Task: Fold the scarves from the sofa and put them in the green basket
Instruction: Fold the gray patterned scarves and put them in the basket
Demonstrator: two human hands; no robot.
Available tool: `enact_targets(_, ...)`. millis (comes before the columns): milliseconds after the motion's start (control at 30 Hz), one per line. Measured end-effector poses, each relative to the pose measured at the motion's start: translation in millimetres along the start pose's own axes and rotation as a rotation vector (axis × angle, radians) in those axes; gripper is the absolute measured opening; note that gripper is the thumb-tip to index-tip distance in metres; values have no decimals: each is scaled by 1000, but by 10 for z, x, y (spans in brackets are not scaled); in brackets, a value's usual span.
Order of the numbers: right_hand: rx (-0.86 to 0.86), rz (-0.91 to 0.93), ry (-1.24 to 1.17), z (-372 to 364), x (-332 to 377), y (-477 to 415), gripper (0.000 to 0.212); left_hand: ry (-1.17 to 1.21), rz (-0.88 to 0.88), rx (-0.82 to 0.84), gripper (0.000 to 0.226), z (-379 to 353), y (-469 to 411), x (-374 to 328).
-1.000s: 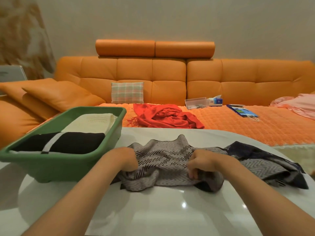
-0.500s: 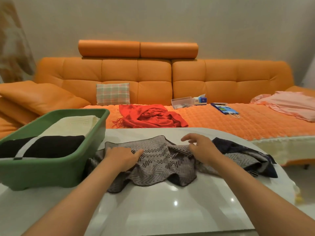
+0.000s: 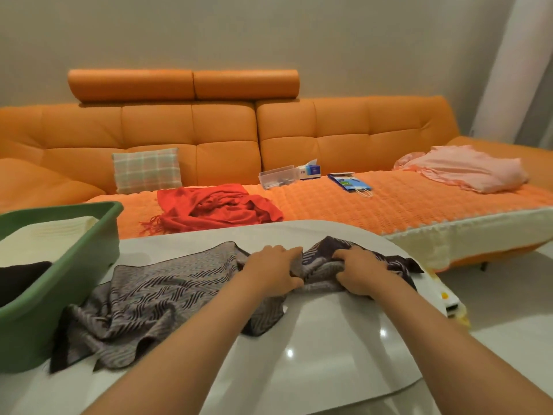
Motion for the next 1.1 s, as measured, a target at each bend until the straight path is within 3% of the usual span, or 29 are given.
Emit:
enact_targets(67, -97, 24, -93, 106, -7, -22, 43, -54, 33, 27, 53, -86, -93, -26)
enact_targets(133, -219, 27, -211, 260, -43, -54, 40, 41, 81, -77, 38, -13, -232, -49)
enact_targets(300, -638, -26, -517, 750, -287, -142, 27, 576, 161, -524, 30, 551, -427, -183)
enact_targets(400, -821, -75, -625, 985, -457, -198, 21, 826, 137, -528, 34, 592, -662, -340)
enact_targets(467, -730, -90, -578, 900, -507, -357, 23, 850, 78, -424, 57, 456, -798, -458)
enact_targets(533, -446, -72, -420, 543, -466, -480, 47, 713, 64, -303, 75, 215, -822, -489)
enact_targets(600, -222, -40, -251, 181, -405, -454, 70, 544, 129, -245, 74, -23, -746, -367)
enact_targets(667, -236, 42, -86, 108, -281, -399, 74, 350, 156, -277, 60, -142, -606, -226)
enact_targets(767, -479, 297, -31, 358, 78, -238, 66, 127, 250, -327, 44, -236, -400, 14)
enact_targets(833, -589, 521, -128, 517, 362, -71, 48, 81, 333, -196, 56, -448, -287, 183)
enact_targets(900, -449, 579, -211, 447, 563, 29, 31, 47, 294, 25, 74, -727, -191, 232)
enact_targets(967, -243, 565, -205, 199, 681, 102, 32, 58, 238, 156, 78, -854, -114, 230)
enact_targets(1033, -89, 530, -142, -70, 675, 156, 41, 122, 213, 135, 77, -797, -85, 244)
enact_targets(1100, -27, 467, 5, -233, 531, 167, 51, 174, 187, -21, 73, -598, -59, 273)
Point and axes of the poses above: each hand's wrist, its own y-axis away from the middle knuckle, its own z-axis out of the back of the hand, x = y × z, the point moved 10 cm from there along -y, towards the middle knuckle, and after that the axes turned 13 degrees about -x, right-handed, at the moved point
